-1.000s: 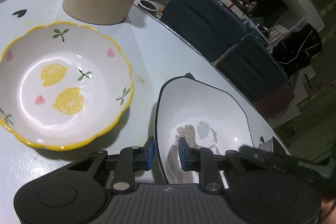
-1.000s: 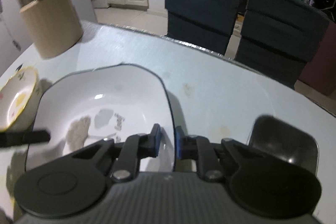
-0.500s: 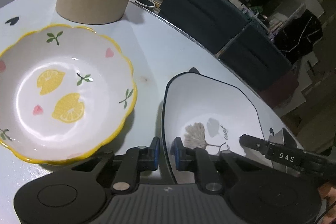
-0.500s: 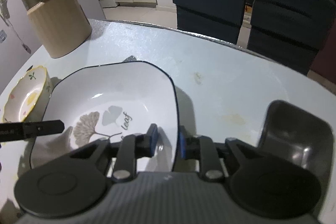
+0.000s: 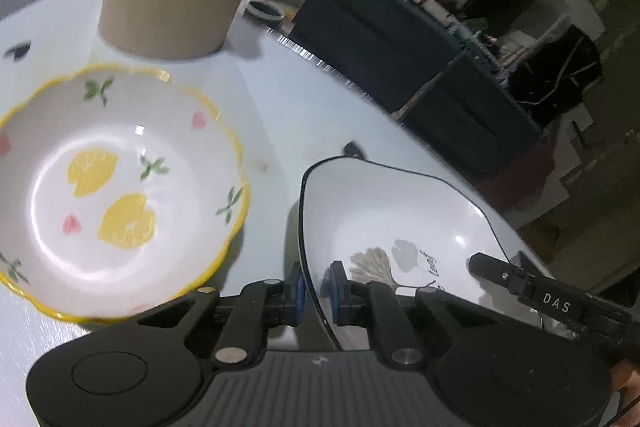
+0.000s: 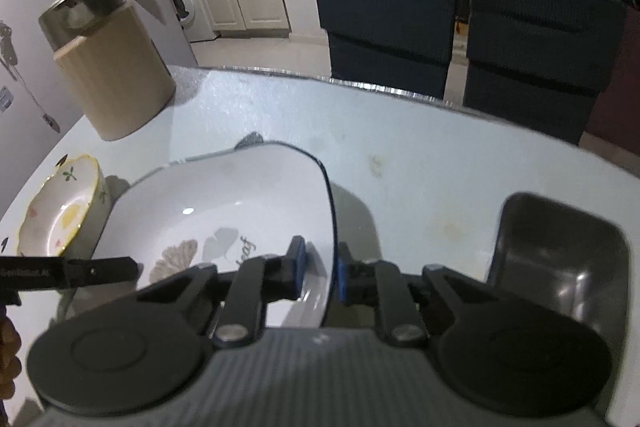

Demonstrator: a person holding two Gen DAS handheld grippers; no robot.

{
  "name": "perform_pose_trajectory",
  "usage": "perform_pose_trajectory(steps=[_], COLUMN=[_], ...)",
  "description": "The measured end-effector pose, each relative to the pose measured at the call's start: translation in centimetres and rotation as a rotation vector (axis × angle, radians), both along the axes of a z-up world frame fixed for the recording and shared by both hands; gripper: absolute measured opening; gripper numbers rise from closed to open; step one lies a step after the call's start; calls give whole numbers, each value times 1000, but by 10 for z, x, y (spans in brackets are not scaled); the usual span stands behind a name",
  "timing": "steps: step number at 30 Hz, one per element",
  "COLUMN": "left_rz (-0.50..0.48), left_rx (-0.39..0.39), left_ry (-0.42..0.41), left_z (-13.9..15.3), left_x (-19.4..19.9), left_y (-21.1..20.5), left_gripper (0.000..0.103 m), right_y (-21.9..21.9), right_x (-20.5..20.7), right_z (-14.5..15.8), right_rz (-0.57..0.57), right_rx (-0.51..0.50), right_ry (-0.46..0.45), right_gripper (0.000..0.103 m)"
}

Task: Organize plates and bowls
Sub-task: 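Lift the plate with both grippers and carry it toward the cream bowl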

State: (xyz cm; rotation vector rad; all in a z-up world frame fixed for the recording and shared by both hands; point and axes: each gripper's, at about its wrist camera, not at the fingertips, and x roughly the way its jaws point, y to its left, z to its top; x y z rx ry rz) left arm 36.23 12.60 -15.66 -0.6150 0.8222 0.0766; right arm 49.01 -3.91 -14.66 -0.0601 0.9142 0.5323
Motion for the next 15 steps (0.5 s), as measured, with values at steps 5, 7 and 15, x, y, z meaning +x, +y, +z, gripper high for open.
perform_pose_trajectory(steps=[5, 7, 15], left_rz=[-8, -19, -108], left_rx=[-5, -5, 5], left_ry=[-66, -94, -198], left_z=[22, 33, 75], left_x=[-8, -14, -55], left_y=[2, 3, -4], left_gripper=[13, 13, 12], right_y=[-9, -14, -43], right_x=[-13, -22, -80], right_z=[25, 36, 82], right_rz=[-17, -18, -45], right_rx=[37, 54, 112], right_ry=[-47, -67, -124], right_gripper=[16, 15, 13])
